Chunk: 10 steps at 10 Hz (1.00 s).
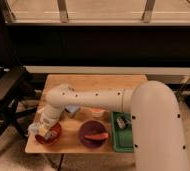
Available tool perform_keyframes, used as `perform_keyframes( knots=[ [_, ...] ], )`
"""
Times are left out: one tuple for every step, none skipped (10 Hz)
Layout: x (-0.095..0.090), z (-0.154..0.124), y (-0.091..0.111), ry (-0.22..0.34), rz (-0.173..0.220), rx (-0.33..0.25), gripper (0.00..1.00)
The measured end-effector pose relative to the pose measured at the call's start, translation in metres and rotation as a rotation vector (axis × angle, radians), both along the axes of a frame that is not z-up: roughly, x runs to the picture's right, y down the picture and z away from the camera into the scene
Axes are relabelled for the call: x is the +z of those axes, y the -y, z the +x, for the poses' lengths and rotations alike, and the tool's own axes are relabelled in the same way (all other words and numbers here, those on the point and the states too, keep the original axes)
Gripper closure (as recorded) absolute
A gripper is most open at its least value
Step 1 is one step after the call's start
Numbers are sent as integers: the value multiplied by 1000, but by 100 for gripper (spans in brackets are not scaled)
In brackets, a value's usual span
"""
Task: Wipe red bowl with towel
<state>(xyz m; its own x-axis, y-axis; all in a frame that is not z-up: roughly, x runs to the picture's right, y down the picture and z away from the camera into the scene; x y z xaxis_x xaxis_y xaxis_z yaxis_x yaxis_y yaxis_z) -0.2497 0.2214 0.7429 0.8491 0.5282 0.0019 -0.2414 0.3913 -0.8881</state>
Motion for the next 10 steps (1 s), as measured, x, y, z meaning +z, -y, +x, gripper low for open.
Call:
perform_keyframes(
  knots=[
    [-4, 8, -6, -17, -19, 4, 100],
    [-7, 21, -11, -43, -37, 5, 100],
    [-7, 36, -10, -80, -39, 4, 100],
    [-6, 45, -5, -107, -30, -1, 100],
    [-2, 50, 2, -124, -20, -7, 100],
    [7, 53, 15, -141, -6, -23, 100],
    [14, 51, 25, -138, 8, -37, 100],
    [23, 45, 37, -128, 28, -59, 100],
    [28, 37, 44, -111, 43, -76, 100],
    [31, 27, 47, -87, 54, -90, 100]
  ],
)
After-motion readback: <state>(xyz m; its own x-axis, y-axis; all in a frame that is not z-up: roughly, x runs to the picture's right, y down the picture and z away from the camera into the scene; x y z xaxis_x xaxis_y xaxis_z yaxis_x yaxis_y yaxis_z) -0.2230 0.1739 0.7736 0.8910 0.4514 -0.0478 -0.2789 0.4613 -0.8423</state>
